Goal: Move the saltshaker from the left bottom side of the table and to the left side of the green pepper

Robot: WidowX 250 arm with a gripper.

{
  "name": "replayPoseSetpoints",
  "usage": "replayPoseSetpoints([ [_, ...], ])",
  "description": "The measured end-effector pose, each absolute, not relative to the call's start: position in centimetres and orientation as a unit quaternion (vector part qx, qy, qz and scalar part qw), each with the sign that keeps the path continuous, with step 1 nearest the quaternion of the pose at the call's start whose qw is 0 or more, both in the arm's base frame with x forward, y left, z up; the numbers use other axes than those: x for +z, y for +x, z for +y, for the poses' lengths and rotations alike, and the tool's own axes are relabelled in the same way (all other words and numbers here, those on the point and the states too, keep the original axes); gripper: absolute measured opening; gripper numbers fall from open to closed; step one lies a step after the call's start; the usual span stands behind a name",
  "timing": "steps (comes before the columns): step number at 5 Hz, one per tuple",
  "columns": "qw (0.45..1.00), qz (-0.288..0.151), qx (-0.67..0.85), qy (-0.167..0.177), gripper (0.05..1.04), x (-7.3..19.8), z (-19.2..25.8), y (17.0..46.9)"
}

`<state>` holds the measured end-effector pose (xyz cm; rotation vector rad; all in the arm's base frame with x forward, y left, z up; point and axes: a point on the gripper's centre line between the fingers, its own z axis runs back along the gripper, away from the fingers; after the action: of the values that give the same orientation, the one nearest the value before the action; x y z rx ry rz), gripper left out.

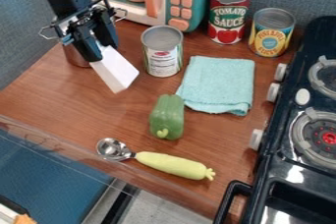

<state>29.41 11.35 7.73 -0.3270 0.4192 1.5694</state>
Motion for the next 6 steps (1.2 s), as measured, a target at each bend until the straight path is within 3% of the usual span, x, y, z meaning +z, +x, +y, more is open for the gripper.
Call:
replayPoseSetpoints([
  [1,0.64,0.22,0.727,-0.118,0.523,6.1,12.2,28.6],
  [4,0.627,0.266,0.732,0.024,0.519,2.5,13.7,27.0],
  [5,0.636,0.254,0.728,0.041,0.585,2.6,14.2,27.0],
  [6,0.649,0.246,0.718,0.057,0.889,2.2,14.5,26.9],
])
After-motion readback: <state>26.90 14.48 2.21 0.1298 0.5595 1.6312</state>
